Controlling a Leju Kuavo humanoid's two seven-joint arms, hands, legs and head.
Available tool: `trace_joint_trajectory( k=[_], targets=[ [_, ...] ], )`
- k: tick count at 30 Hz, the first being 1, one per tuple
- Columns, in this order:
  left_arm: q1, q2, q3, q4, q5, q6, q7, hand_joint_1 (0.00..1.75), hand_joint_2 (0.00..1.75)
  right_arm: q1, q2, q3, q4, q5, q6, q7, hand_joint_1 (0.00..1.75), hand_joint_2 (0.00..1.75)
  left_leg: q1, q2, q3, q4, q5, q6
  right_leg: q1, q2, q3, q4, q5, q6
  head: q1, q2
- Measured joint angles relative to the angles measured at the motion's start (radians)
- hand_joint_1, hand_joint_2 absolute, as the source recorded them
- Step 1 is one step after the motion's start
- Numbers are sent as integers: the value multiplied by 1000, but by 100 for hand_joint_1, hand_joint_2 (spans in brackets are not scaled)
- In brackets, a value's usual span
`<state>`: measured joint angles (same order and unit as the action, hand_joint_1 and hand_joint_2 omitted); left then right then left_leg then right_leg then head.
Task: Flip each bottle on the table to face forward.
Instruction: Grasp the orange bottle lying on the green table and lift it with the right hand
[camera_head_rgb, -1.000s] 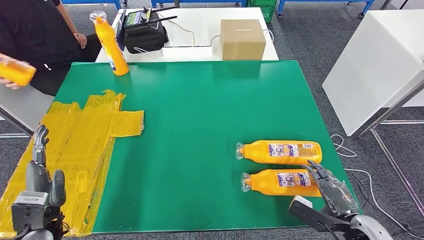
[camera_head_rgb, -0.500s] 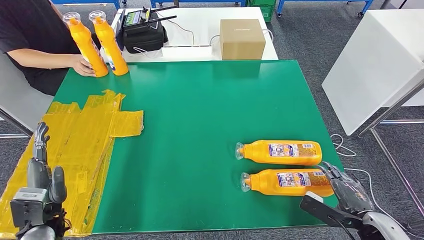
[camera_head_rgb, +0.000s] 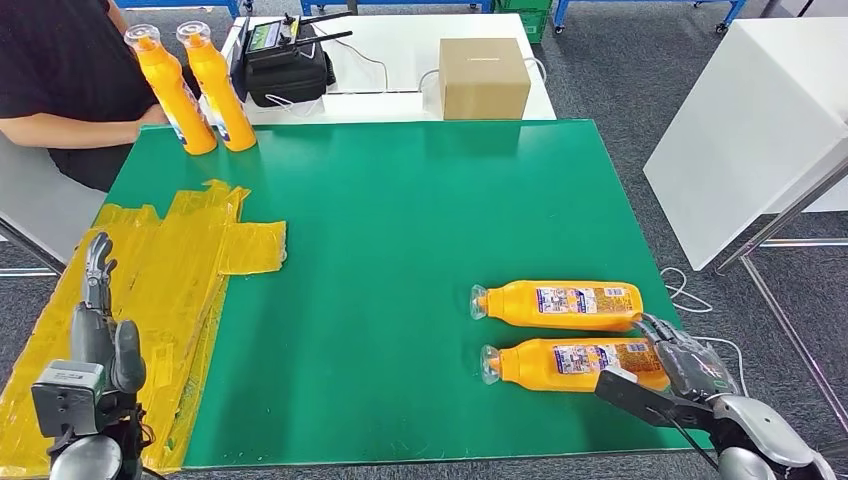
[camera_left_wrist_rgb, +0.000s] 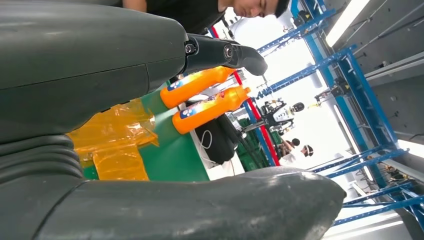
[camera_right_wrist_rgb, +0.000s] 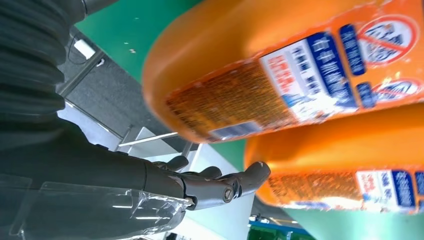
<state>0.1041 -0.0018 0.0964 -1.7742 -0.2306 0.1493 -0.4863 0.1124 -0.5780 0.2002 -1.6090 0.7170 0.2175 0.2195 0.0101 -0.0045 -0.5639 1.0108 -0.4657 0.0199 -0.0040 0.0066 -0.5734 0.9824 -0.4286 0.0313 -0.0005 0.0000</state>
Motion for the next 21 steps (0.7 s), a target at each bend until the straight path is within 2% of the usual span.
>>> trace_joint_trajectory(
  k=[7, 11, 16, 20, 21],
  targets=[
    [-13, 2, -10, 16, 11, -2, 2, 0, 0, -70, 19, 57, 56, 25, 21, -12, 3, 175, 0, 1, 0, 0, 0, 0, 0, 0, 0, 0, 0, 0, 0, 0],
    [-25, 4, -13, 25, 22, -4, 1, 0, 0, -109, 27, 105, 83, 13, 60, -32, 152, 175, 0, 0, 0, 0, 0, 0, 0, 0, 0, 0, 0, 0, 0, 0],
    [-63, 13, -26, 40, 48, -8, 6, 0, 0, -176, 28, 202, 114, -33, 123, -49, 155, 175, 1, 1, 1, 0, 0, 0, 0, 1, 1, 0, 0, 0, 0, 0],
    [-78, 19, -36, 48, 52, -8, 10, 0, 0, -207, 28, 247, 128, -44, 127, -47, 175, 175, 1, 1, 2, 0, 0, 0, 0, 1, 1, 0, 0, 0, 0, 0],
    [-78, 20, -37, 49, 53, -8, 10, 0, 0, -212, 27, 254, 130, -48, 128, -47, 175, 175, 1, 1, 2, 0, 0, 0, 0, 1, 1, 0, 0, 0, 0, 0]
  ],
)
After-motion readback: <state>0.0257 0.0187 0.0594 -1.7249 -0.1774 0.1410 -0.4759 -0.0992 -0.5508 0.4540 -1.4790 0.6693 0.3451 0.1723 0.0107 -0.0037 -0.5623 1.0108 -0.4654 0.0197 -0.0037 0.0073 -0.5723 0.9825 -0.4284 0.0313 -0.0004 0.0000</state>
